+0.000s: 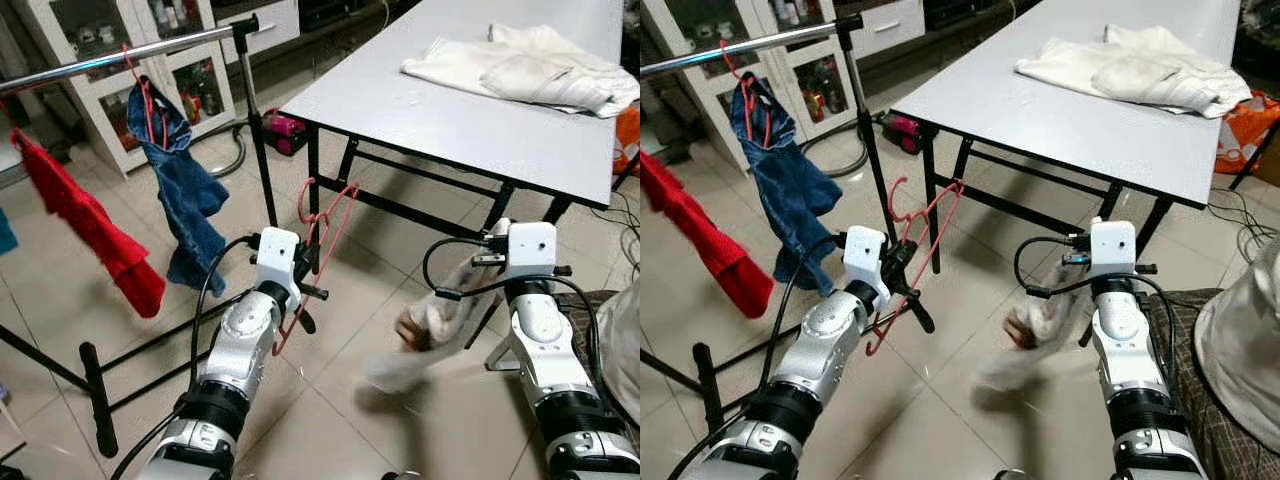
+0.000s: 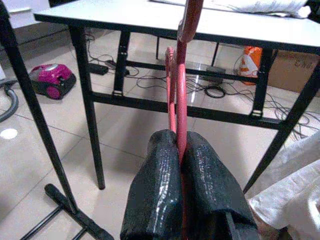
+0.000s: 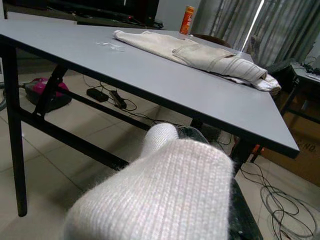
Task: Hang hanger
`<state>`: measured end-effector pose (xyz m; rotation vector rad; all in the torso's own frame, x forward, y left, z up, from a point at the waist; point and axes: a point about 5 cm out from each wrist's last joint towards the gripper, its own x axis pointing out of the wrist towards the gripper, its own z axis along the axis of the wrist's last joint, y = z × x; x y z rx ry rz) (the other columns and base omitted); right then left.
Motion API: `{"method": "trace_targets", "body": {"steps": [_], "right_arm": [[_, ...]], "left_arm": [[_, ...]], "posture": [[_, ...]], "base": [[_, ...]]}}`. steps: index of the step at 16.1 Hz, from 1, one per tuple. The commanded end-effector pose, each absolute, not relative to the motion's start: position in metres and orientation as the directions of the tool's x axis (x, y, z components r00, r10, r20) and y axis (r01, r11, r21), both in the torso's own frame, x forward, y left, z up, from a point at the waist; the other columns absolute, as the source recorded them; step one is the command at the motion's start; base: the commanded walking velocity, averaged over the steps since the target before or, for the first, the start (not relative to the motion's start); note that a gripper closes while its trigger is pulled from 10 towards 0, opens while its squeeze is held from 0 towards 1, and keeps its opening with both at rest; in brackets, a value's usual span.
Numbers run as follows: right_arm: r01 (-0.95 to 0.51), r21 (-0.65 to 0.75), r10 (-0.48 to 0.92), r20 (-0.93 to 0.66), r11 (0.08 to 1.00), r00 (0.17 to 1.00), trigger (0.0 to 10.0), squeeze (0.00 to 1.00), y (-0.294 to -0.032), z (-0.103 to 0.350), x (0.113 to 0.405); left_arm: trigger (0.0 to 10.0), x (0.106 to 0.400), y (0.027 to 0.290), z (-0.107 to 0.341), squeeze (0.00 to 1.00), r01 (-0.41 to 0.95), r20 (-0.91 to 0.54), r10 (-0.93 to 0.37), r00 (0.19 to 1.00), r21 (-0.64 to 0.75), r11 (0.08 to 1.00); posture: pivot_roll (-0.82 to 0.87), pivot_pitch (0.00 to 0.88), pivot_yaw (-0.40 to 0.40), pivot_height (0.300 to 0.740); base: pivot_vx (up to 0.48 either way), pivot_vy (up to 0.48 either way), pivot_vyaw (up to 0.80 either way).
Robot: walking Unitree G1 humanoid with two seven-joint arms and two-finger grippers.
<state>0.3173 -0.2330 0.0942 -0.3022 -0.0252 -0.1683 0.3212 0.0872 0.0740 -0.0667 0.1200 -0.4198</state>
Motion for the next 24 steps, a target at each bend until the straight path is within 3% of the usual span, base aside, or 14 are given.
{"method": "trace_targets", "body": {"steps": [1, 5, 10, 14, 18, 24], "right_arm": [[0.153, -0.298, -0.140, 0.065, 0.942, 0.988, 10.0, 0.00, -0.228, 0.099, 0.320], [0.074, -0.282, -0.064, 0.044, 0.956, 0.997, 10.0, 0.00, -0.209, 0.091, 0.315], [0.068, -0.280, -0.057, 0.048, 0.957, 0.997, 10.0, 0.00, -0.207, 0.091, 0.313], [0.083, -0.288, -0.061, 0.083, 0.954, 0.995, 10.0, 0.00, -0.212, 0.105, 0.315], [0.102, -0.335, -0.033, 0.205, 0.937, 0.978, 10.0, 0.00, -0.212, 0.141, 0.324], [0.142, -0.342, 0.010, 0.408, 0.929, 0.913, 10.0, 0.00, -0.229, 0.243, 0.349]], "left_arm": [[10.0, 0.322, 0.085, 0.075, 0.00, 0.418, -0.096, -0.425, 0.900, -0.084, 0.905], [10.0, 0.320, 0.077, 0.078, 0.00, 0.471, -0.065, -0.476, 0.877, -0.081, 0.878], [10.0, 0.320, 0.073, 0.079, 0.00, 0.494, -0.057, -0.501, 0.863, -0.101, 0.863], [10.0, 0.326, 0.074, 0.087, 0.00, 0.497, -0.027, -0.501, 0.865, -0.095, 0.863], [10.0, 0.329, 0.076, 0.094, 0.00, 0.500, 0.011, -0.501, 0.865, -0.081, 0.862], [10.0, 0.332, 0.075, 0.104, 0.00, 0.460, 0.061, -0.456, 0.888, -0.118, 0.880]], "posture": [[-0.13, 0.000, 0.075, 0.740], [-0.13, 0.000, 0.078, 0.740], [-0.15, 0.000, 0.089, 0.740], [-0.16, 0.000, 0.098, 0.740], [-0.17, 0.000, 0.105, 0.740], [-0.17, 0.000, 0.118, 0.740]], "base": [[0.000, 0.000, 0.00], [0.000, -0.408, 0.00], [0.054, -0.420, 0.00], [0.000, 0.000, 0.00], [0.476, 0.000, 0.00], [0.470, 0.000, 0.00]]}}
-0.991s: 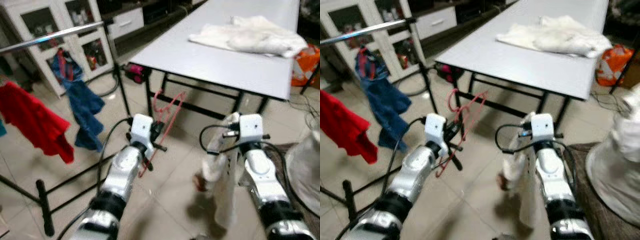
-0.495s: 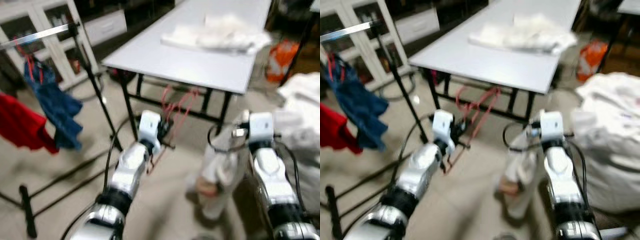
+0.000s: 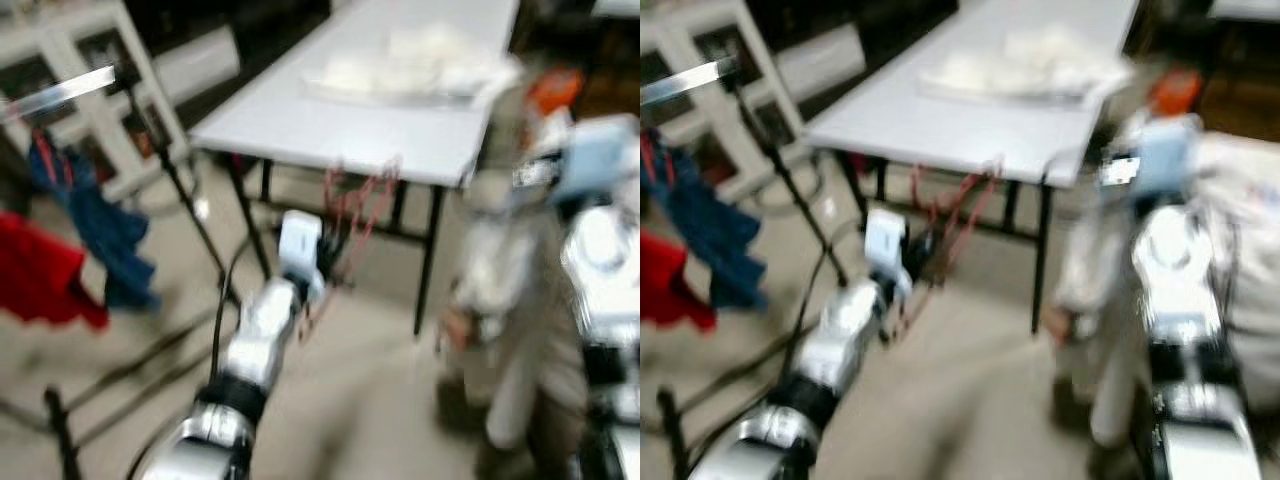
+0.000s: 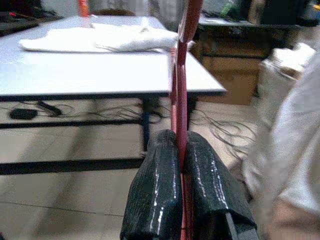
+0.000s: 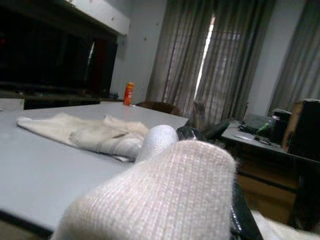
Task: Hang hanger
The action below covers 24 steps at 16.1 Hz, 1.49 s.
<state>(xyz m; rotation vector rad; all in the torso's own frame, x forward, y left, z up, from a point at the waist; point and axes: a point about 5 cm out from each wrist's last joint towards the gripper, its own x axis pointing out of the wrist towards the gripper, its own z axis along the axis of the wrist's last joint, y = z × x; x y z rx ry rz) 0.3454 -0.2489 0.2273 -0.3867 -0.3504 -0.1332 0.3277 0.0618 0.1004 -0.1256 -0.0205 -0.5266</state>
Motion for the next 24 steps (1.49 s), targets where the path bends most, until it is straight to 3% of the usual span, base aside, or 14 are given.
{"method": "trace_targets", "body": {"steps": [1, 4, 9, 16, 18, 19, 20, 22, 23, 24], "right_arm": [[0.139, -0.374, 0.052, 0.457, 0.917, 0.888, 10.0, 0.00, -0.229, 0.277, 0.353], [0.118, -0.409, 0.153, 0.570, 0.905, 0.807, 10.0, 0.00, -0.223, 0.375, 0.357], [0.135, -0.394, 0.111, 0.541, 0.909, 0.834, 10.0, 0.00, -0.240, 0.419, 0.370], [0.307, -0.543, 0.088, 0.584, 0.782, 0.807, 10.0, 0.00, -0.235, 0.485, 0.367], [0.417, -0.644, 0.036, 0.568, 0.641, 0.822, 10.0, 0.00, -0.232, 0.495, 0.367], [0.483, -0.733, 0.022, 0.560, 0.478, 0.828, 10.0, 0.00, -0.228, 0.491, 0.371], [0.488, -0.743, 0.019, 0.557, 0.458, 0.831, 10.0, 0.00, -0.228, 0.490, 0.372], [0.503, -0.848, 0.055, 0.517, 0.167, 0.854, 10.0, 0.00, -0.219, 0.464, 0.386], [0.469, -0.882, 0.090, 0.465, -0.038, 0.881, 10.0, 0.00, -0.215, 0.443, 0.395], [0.425, -0.891, 0.109, 0.412, -0.161, 0.905, 10.0, 0.00, -0.213, 0.422, 0.402]], "left_arm": [[10.0, 0.330, 0.074, 0.108, 0.00, 0.451, 0.088, -0.443, 0.892, -0.128, 0.883], [10.0, 0.326, 0.066, 0.119, 0.00, 0.460, 0.148, -0.440, 0.886, -0.143, 0.877], [10.0, 0.322, 0.060, 0.128, 0.00, 0.486, 0.191, -0.462, 0.866, -0.107, 0.867], [10.0, 0.315, 0.063, 0.159, 0.00, 0.508, 0.294, -0.478, 0.828, -0.032, 0.861], [10.0, 0.309, 0.060, 0.164, 0.00, 0.519, 0.313, -0.490, 0.814, -0.013, 0.855], [10.0, 0.305, 0.063, 0.163, 0.00, 0.504, 0.309, -0.475, 0.824, -0.015, 0.864], [10.0, 0.304, 0.065, 0.162, 0.00, 0.496, 0.308, -0.468, 0.828, -0.013, 0.868], [10.0, 0.297, 0.074, 0.162, 0.00, 0.451, 0.300, -0.427, 0.853, -0.011, 0.892], [10.0, 0.294, 0.077, 0.163, 0.00, 0.432, 0.292, -0.407, 0.866, -0.023, 0.902], [10.0, 0.292, 0.079, 0.164, 0.00, 0.416, 0.294, -0.392, 0.872, -0.023, 0.909]], "posture": [[-0.17, 0.000, 0.119, 0.740], [-0.16, 0.000, 0.101, 0.740], [-0.13, 0.000, 0.069, 0.740], [-0.09, 0.000, 0.034, 0.740], [-0.06, 0.000, -0.002, 0.740], [-0.03, 0.000, -0.029, 0.740], [-0.01, 0.000, -0.039, 0.740], [0.04, 0.000, -0.079, 0.740], [0.06, 0.000, -0.092, 0.740], [0.06, 0.000, -0.099, 0.740]], "base": [[0.446, 0.000, 0.00], [0.437, 0.000, 0.00], [0.430, 0.000, 0.00], [0.333, 0.268, 0.00], [0.000, 0.424, 0.00], [0.000, 0.428, 0.00], [0.000, 0.439, 0.00], [0.000, 0.435, 0.00], [0.000, 0.424, 0.00], [0.000, 0.000, 0.00]]}}
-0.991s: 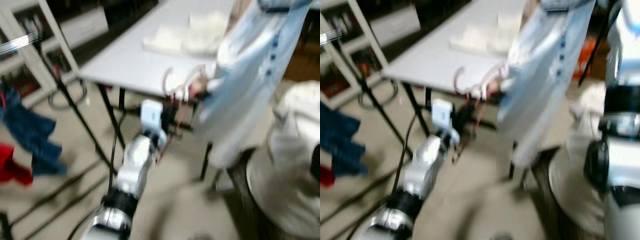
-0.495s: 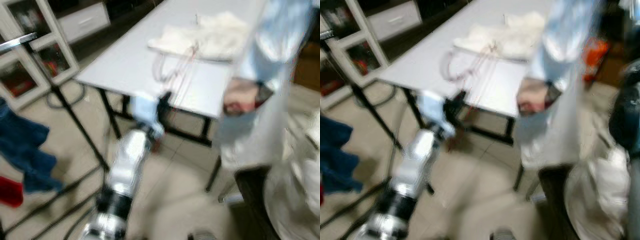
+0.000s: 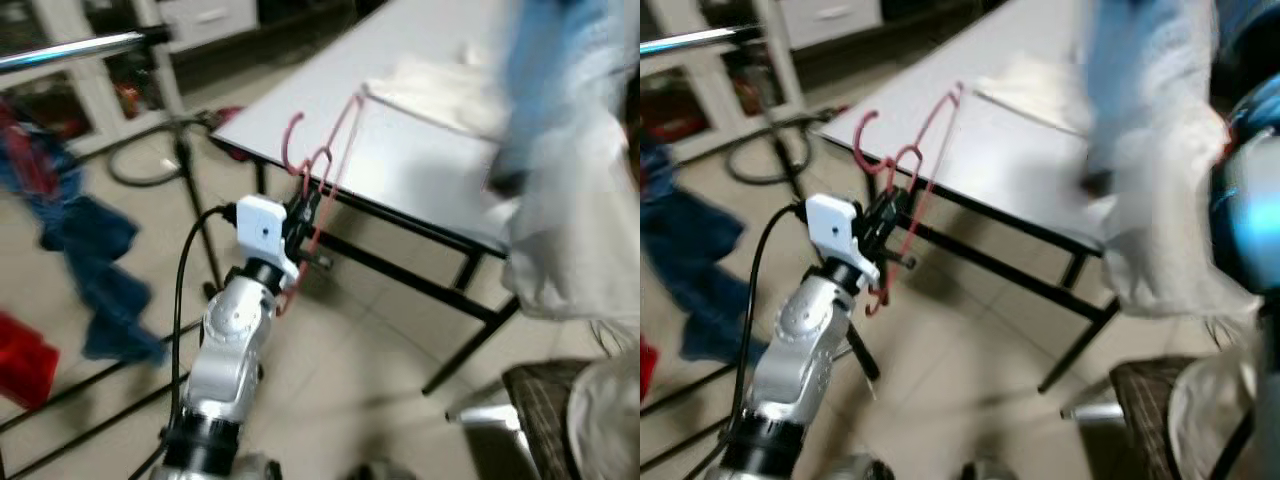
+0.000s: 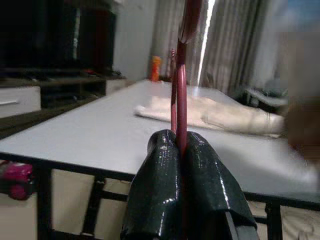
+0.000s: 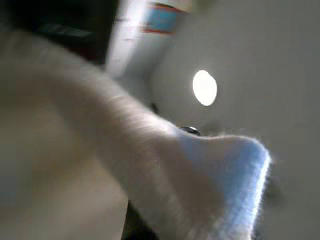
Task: Hang hanger
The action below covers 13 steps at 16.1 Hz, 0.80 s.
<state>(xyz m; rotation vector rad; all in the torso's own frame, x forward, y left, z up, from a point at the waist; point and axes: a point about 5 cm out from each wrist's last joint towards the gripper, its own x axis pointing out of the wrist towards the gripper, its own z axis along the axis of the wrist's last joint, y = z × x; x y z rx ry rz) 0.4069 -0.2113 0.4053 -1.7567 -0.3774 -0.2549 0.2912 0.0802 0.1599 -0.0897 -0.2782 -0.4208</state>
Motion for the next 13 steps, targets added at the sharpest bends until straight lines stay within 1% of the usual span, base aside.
{"method": "trace_targets", "body": {"steps": [1, 2, 3, 4, 5, 6, 7, 8, 10, 11, 12, 13], "right_arm": [[0.313, -0.896, 0.115, 0.291, -0.314, 0.950, 10.0, 0.00, -0.216, 0.378, 0.412], [0.242, -0.908, 0.087, 0.225, -0.342, 0.970, 10.0, 0.00, -0.222, 0.354, 0.415], [0.211, -0.947, 0.036, 0.209, -0.241, 0.977, 10.0, 0.00, -0.230, 0.341, 0.416], [0.246, -0.966, -0.062, 0.242, 0.076, 0.968, 10.0, 0.00, -0.242, 0.342, 0.414], [0.287, -0.898, -0.133, 0.257, 0.333, 0.957, 10.0, 0.00, -0.251, 0.344, 0.412], [0.353, -0.584, -0.247, 0.256, 0.731, 0.935, 10.0, 0.00, -0.265, 0.350, 0.408], [0.365, -0.285, -0.300, 0.246, 0.886, 0.922, 10.0, 0.00, -0.275, 0.352, 0.405], [0.371, -0.189, -0.315, 0.269, 0.909, 0.910, 10.0, 0.00, -0.280, 0.354, 0.402], [0.362, -0.063, -0.325, 0.322, 0.930, 0.889, 10.0, 0.00, -0.290, 0.350, 0.397], [0.367, -0.053, -0.332, 0.322, 0.929, 0.886, 10.0, 0.00, -0.294, 0.343, 0.396], [0.359, -0.045, -0.331, 0.300, 0.932, 0.895, 10.0, 0.00, -0.297, 0.320, 0.395], [0.357, -0.056, -0.328, 0.287, 0.932, 0.900, 10.0, 0.00, -0.299, 0.305, 0.394]], "left_arm": [[10.0, 0.287, 0.083, 0.167, 0.00, 0.389, 0.301, -0.364, 0.882, -0.026, 0.921], [10.0, 0.284, 0.084, 0.167, 0.00, 0.385, 0.302, -0.361, 0.882, -0.021, 0.923], [10.0, 0.282, 0.084, 0.166, 0.00, 0.386, 0.293, -0.364, 0.884, -0.020, 0.922], [10.0, 0.281, 0.084, 0.165, 0.00, 0.384, 0.284, -0.365, 0.887, -0.013, 0.923], [10.0, 0.280, 0.083, 0.164, 0.00, 0.380, 0.268, -0.371, 0.889, 0.020, 0.925], [10.0, 0.280, 0.080, 0.163, 0.00, 0.386, 0.249, -0.381, 0.890, 0.030, 0.922], [10.0, 0.282, 0.078, 0.162, 0.00, 0.395, 0.233, -0.391, 0.891, 0.031, 0.918], [10.0, 0.283, 0.076, 0.161, 0.00, 0.411, 0.215, -0.410, 0.886, 0.042, 0.911], [10.0, 0.284, 0.075, 0.152, 0.00, 0.448, 0.167, -0.446, 0.879, 0.032, 0.894], [10.0, 0.285, 0.075, 0.149, 0.00, 0.454, 0.153, -0.454, 0.878, 0.039, 0.890], [10.0, 0.287, 0.076, 0.141, 0.00, 0.457, 0.119, -0.460, 0.880, 0.047, 0.888], [10.0, 0.289, 0.077, 0.137, 0.00, 0.456, 0.097, -0.458, 0.884, 0.041, 0.889]], "posture": [[0.08, 0.005, -0.110, 0.740], [0.09, 0.016, -0.114, 0.740], [0.09, 0.016, -0.114, 0.740], [0.10, 0.021, -0.117, 0.740], [0.11, 0.017, -0.120, 0.740], [0.10, 0.008, -0.117, 0.740], [0.10, 0.001, -0.108, 0.740], [0.09, 0.000, -0.096, 0.740], [0.05, 0.000, -0.061, 0.740], [0.04, 0.000, -0.051, 0.740], [0.01, 0.000, -0.027, 0.740], [0.01, 0.000, -0.027, 0.740]], "base": [[0.000, 0.000, 0.00], [0.000, 0.000, 0.00], [0.000, 0.000, 0.00], [0.000, 0.000, 0.00], [0.000, 0.000, 0.00], [0.000, 0.000, 0.00], [0.000, 0.000, 0.00], [0.000, 0.000, 0.00], [0.000, 0.000, 0.00], [0.000, 0.000, 0.00], [0.000, 0.000, 0.00], [0.000, 0.000, 0.00]]}}
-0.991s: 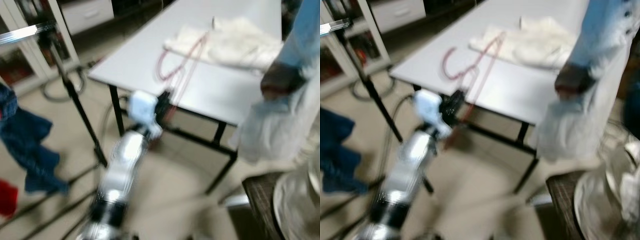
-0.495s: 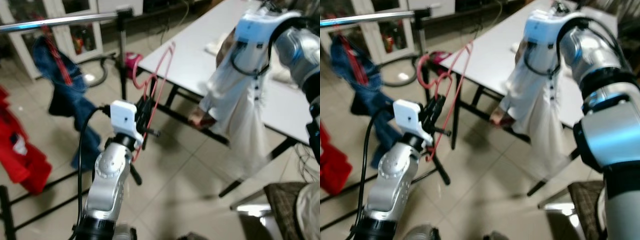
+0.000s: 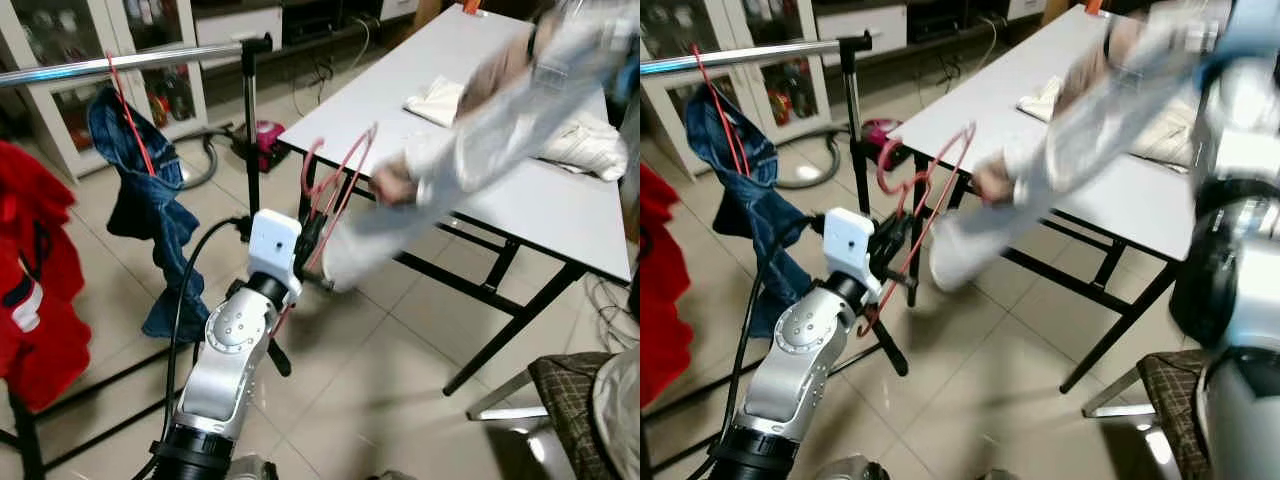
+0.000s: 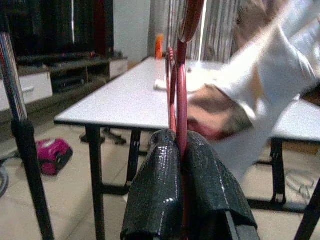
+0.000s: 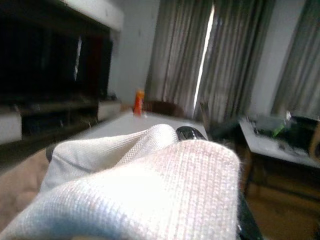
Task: Hang hanger
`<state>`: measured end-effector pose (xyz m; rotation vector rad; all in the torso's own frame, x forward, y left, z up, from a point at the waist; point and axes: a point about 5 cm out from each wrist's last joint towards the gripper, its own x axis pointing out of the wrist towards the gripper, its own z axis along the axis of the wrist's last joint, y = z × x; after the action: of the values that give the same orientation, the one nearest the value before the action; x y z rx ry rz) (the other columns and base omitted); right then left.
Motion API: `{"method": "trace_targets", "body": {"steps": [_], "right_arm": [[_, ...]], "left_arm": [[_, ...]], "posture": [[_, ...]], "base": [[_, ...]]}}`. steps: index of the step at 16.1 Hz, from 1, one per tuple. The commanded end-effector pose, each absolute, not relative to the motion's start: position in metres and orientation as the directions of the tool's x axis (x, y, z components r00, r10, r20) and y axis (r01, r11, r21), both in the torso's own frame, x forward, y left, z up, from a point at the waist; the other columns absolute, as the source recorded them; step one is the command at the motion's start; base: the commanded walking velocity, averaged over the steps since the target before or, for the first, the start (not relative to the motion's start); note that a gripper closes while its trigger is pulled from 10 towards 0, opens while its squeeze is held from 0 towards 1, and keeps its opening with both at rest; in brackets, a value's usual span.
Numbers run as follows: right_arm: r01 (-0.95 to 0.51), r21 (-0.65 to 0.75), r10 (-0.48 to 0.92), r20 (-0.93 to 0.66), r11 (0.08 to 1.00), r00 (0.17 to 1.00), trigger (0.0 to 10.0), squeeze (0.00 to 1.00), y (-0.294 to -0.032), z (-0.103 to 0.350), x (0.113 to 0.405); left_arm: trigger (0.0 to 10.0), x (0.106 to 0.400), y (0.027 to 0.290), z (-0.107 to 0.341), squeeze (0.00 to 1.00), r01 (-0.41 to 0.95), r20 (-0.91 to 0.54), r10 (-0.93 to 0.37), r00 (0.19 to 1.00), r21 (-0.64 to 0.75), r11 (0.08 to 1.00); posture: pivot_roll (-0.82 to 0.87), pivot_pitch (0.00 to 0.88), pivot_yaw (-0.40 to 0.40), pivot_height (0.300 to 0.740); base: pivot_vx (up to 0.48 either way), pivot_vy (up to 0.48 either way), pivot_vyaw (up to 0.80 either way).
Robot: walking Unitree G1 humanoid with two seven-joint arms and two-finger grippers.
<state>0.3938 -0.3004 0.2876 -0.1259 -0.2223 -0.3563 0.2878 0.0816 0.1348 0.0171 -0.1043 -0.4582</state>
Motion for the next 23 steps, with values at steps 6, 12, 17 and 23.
{"method": "trace_targets", "body": {"steps": [6, 12, 17, 23], "right_arm": [[0.378, -0.054, -0.358, 0.226, 0.924, 0.906, 10.0, 0.00, -0.269, 0.158, 0.325], [0.318, 0.004, -0.318, 0.052, 0.948, 0.947, 10.0, 0.00, -0.225, 0.105, 0.278], [0.271, -0.045, -0.270, 0.021, 0.962, 0.963, 10.0, 0.00, -0.219, 0.109, 0.281], [0.185, -0.005, -0.185, -0.107, 0.983, 0.977, 10.0, 0.00, -0.205, 0.087, 0.280]], "left_arm": [[10.0, 0.307, 0.076, 0.118, 0.00, 0.514, -0.014, -0.514, 0.858, 0.046, 0.857], [10.0, 0.312, 0.090, 0.098, 0.00, 0.460, -0.123, -0.448, 0.885, 0.089, 0.884], [10.0, 0.316, 0.086, 0.107, 0.00, 0.469, -0.061, -0.466, 0.882, 0.031, 0.883], [10.0, 0.324, 0.096, 0.103, 0.00, 0.350, -0.073, -0.351, 0.934, -0.019, 0.936]], "posture": [[-0.12, 0.000, 0.102, 0.740], [-0.16, 0.000, 0.136, 0.740], [-0.15, 0.000, 0.133, 0.740], [-0.15, 0.000, 0.124, 0.740]], "base": [[0.000, 0.000, 0.00], [0.000, 0.000, 0.00], [0.000, -0.346, 0.00], [0.131, -0.199, 0.00]]}}
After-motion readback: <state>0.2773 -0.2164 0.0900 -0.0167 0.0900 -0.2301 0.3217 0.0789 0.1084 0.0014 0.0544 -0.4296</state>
